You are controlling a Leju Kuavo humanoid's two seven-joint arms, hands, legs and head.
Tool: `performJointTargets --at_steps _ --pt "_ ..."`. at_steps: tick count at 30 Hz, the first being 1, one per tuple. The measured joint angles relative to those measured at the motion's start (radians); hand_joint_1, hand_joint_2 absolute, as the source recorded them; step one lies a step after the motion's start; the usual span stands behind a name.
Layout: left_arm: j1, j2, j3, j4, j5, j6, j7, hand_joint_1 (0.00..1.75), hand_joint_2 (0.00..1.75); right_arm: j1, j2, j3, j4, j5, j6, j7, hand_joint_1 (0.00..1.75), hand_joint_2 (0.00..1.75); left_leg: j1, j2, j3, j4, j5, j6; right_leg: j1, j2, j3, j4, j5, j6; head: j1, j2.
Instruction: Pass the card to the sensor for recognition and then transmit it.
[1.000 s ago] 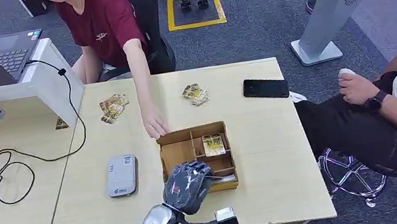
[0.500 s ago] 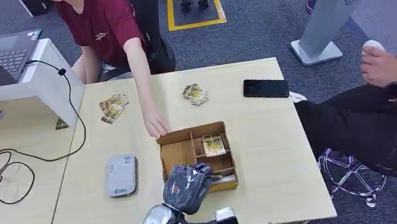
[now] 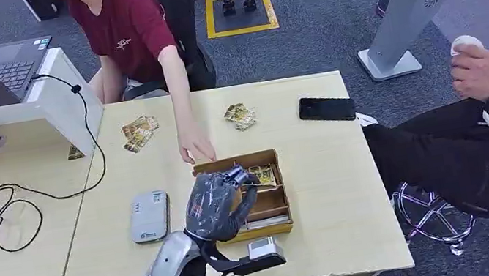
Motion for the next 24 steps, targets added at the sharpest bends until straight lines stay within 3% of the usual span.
performJointTargets --at_steps 6,11,17,20,24 --pt "-0.030 0.040 0.036 -0.062 -0.006 -0.006 0.014 1.75 1.75 0.000 -0.002 0.001 0.000 0.002 -0.001 0.001 0.00 0.00 0.000 0.000 0.000 0.000 0.001 0.000 0.000 0.000 0.000 0.000 0.000 0.000 0.000 0.000" --pt "-0.078 0.055 0.071 -0.058 -0.072 -0.004 0.081 1.75 1.75 -0.001 -0.002 0.010 0.000 0.012 0.003 0.001 0.00 0.00 0.000 0.000 0.000 0.000 0.001 0.000 0.000 0.000 0.000 0.000 0.000 0.000 0.000 0.000" --pt "-0.123 0.060 0.102 -0.033 -0.087 -0.003 0.095 1.75 1.75 -0.001 -0.003 0.022 0.000 0.019 0.009 0.001 0.00 0.00 0.000 0.000 0.000 0.000 0.001 0.000 0.000 0.000 0.000 0.000 0.000 0.000 0.000 0.000" --pt "-0.154 0.060 0.113 0.023 -0.150 -0.005 0.148 1.75 1.75 -0.002 -0.003 0.029 0.000 0.028 0.013 0.001 0.00 0.00 0.000 0.000 0.000 0.000 0.001 0.000 0.000 0.000 0.000 0.000 0.000 0.000 0.000 0.000" --pt "-0.223 0.058 0.150 0.169 -0.166 0.004 0.167 1.75 1.75 -0.001 -0.004 0.046 -0.005 0.033 0.012 0.001 0.00 0.00 0.000 0.001 0.001 0.000 0.002 -0.001 0.000 0.001 0.000 0.000 0.001 0.000 0.000 0.000"
